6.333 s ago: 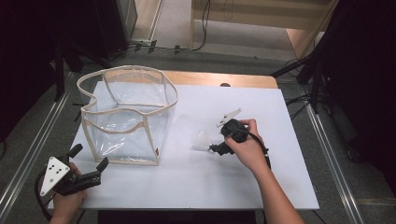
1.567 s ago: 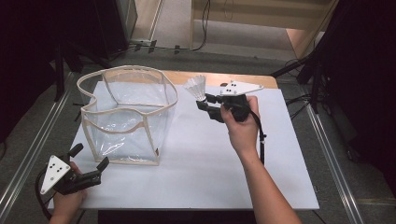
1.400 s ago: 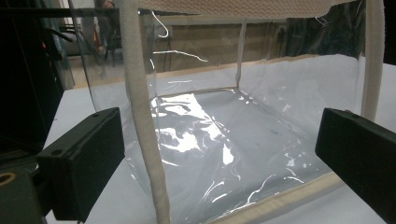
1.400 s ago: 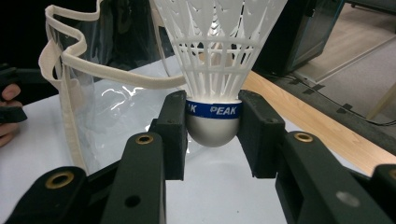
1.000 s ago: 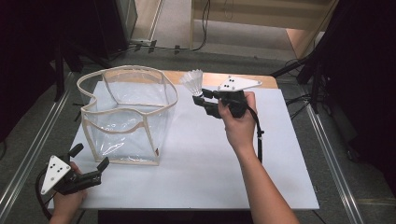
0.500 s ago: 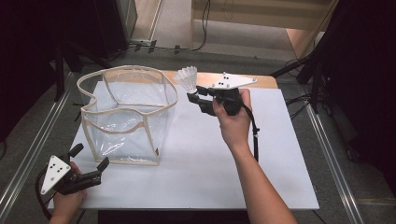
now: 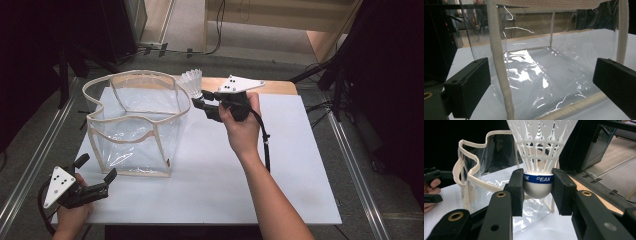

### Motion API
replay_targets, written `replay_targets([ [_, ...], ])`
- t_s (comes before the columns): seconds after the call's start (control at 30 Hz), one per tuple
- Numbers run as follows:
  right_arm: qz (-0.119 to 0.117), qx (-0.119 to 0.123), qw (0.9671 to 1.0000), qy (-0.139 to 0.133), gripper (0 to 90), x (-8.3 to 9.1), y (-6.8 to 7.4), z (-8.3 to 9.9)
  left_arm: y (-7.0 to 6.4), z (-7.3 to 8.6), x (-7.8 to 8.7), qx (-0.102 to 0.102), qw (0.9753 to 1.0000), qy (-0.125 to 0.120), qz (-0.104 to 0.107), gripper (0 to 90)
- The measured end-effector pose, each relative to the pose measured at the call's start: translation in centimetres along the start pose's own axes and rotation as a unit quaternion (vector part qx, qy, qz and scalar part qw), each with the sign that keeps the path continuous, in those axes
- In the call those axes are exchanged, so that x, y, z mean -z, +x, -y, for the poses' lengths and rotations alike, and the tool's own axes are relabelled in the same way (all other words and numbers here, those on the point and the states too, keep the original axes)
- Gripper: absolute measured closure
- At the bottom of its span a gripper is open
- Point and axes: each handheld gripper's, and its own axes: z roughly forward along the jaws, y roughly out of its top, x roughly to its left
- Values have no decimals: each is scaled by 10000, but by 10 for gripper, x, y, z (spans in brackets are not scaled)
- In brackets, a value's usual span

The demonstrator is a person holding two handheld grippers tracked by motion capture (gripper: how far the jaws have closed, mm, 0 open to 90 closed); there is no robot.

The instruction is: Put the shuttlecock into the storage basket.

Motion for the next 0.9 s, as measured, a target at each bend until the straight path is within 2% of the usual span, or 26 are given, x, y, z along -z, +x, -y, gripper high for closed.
replay_targets([
  [0.43, -104, 46, 9999, 32, 613, -20, 7, -7, 0, 0, 0, 9, 10000, -2, 19, 22],
  [0.9, -189, 52, 9998, 102, 612, -34, 12, -12, 1, 0, 0, 8, 10000, -3, 30, 21],
])
